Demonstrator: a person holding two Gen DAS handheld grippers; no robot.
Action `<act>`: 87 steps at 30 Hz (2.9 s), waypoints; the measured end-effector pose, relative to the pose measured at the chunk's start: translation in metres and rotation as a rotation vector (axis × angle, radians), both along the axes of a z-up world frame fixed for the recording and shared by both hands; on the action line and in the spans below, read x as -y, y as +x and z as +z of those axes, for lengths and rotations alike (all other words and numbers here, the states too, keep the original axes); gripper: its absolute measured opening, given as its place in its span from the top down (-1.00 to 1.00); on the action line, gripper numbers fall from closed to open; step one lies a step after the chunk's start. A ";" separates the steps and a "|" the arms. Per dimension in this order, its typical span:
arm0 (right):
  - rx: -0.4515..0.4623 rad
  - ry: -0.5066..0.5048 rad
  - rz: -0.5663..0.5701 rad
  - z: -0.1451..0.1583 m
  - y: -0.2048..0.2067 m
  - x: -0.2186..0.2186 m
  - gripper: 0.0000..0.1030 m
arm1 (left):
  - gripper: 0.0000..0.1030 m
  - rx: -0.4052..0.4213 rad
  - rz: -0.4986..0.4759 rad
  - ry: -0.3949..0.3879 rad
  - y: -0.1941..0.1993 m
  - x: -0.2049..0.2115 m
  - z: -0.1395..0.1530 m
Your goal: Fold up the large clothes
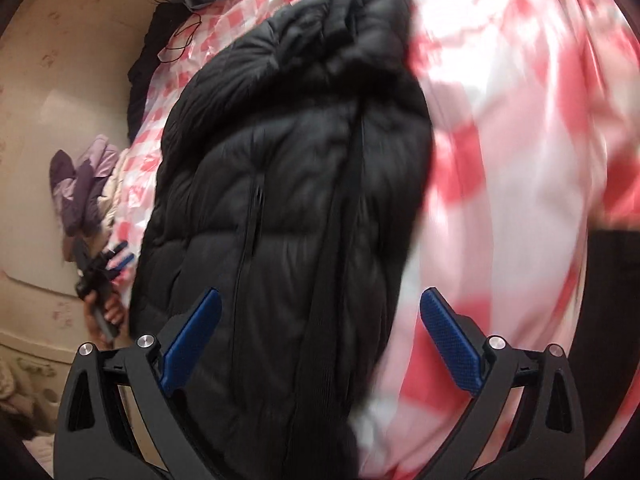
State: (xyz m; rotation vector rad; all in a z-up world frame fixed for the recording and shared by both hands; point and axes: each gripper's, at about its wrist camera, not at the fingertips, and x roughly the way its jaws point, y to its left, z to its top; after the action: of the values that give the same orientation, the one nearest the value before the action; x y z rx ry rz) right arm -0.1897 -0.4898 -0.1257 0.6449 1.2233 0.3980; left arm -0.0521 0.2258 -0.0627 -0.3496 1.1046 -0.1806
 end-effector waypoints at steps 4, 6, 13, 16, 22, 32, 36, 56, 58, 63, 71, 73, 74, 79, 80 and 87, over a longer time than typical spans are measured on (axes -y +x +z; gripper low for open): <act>-0.060 0.043 0.034 -0.006 -0.030 -0.013 -0.87 | -0.86 -0.097 -0.094 -0.107 -0.049 0.003 -0.017; -0.089 0.059 0.061 -0.010 -0.048 -0.021 -0.87 | -0.86 -0.128 -0.170 -0.139 -0.071 0.016 -0.021; -0.172 0.175 0.109 -0.028 -0.091 -0.050 -0.87 | -0.86 -0.215 -0.276 -0.222 -0.109 0.045 -0.038; -0.152 0.234 0.107 -0.032 -0.100 -0.052 -0.87 | -0.80 -0.197 -0.208 -0.283 -0.115 0.040 -0.034; -0.053 0.302 0.042 -0.024 -0.102 -0.043 0.61 | 0.62 -0.220 -0.104 -0.285 -0.113 0.026 -0.040; 0.360 0.365 -0.024 0.090 -0.090 -0.040 0.79 | 0.85 0.004 -0.157 -0.467 -0.128 0.031 0.060; 0.458 0.379 -0.020 0.139 -0.120 -0.007 0.79 | 0.85 0.094 -0.217 -0.492 -0.159 0.030 0.110; 0.437 -0.079 0.007 0.121 -0.072 0.011 -0.51 | -0.29 0.173 -0.175 0.081 -0.112 0.031 0.105; 0.425 -0.157 0.024 0.105 -0.022 -0.030 -0.51 | -0.30 0.236 -0.284 -0.011 -0.067 0.086 0.102; 0.346 -0.404 -0.031 0.043 0.079 -0.078 -0.51 | -0.30 0.249 -0.319 -0.112 0.042 0.186 0.045; 0.293 -0.399 -0.060 0.015 0.106 -0.063 -0.51 | -0.28 0.075 -0.231 -0.089 0.098 0.219 -0.012; 0.379 -0.465 -0.070 0.032 0.100 -0.067 -0.58 | -0.40 0.155 -0.241 -0.084 0.090 0.213 0.005; 0.383 -0.483 -0.076 0.033 0.104 -0.066 -0.66 | -0.48 0.178 -0.235 -0.040 0.091 0.215 0.006; 0.153 -0.500 -0.002 -0.026 0.143 -0.062 -0.79 | -0.48 0.049 -0.271 0.017 0.116 0.219 -0.029; 0.152 -0.489 -0.002 -0.019 0.139 -0.061 -0.78 | -0.48 0.044 -0.265 -0.004 0.108 0.211 -0.018; 0.266 -0.101 0.094 0.045 -0.023 -0.008 -0.86 | -0.61 0.112 -0.280 -0.151 -0.014 0.088 0.036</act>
State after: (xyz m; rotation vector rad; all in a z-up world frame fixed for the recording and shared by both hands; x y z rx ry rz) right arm -0.2130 -0.4818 -0.0804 0.4333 1.0144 0.4820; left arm -0.0664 0.1375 -0.0265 -0.3140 1.0280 -0.5275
